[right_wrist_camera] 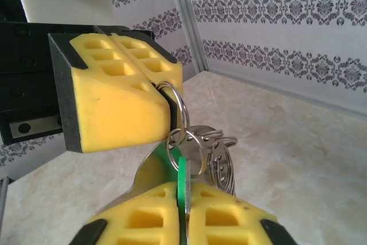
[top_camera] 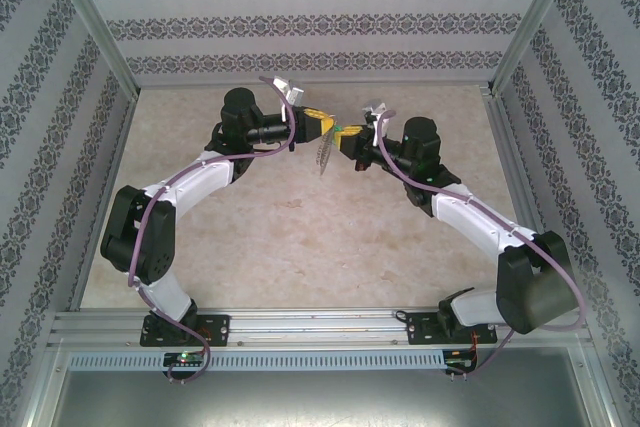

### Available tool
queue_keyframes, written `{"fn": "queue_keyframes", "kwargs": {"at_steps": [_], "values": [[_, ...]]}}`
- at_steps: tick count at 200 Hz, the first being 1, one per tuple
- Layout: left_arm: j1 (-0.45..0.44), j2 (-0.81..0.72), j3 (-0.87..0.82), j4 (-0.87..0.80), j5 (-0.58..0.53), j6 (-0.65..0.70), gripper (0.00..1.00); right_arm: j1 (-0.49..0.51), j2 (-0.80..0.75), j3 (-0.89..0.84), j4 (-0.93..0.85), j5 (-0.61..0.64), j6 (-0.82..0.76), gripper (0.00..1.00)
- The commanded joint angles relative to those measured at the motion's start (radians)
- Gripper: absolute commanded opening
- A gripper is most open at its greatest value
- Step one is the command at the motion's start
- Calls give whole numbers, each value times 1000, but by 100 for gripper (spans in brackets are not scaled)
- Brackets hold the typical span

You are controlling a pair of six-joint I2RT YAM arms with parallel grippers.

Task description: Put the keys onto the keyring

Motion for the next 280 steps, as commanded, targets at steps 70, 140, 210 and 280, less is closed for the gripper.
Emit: {"fn": "queue_keyframes", "kwargs": {"at_steps": [70,140,210,280], "values": [[-16,-34,37,48,16,-13,0,13,-3,34,-61,-78,-48,0],[-16,-29,42,51,26,-19,0,10,58,96,-87,-209,-33,0],[-16,-29,35,109,56,-63,0,-46,118,137,-36,-328,43,0],[-16,-23,25,143,52,-86,0,-55,113,110,-27,-335,53,0]]}}
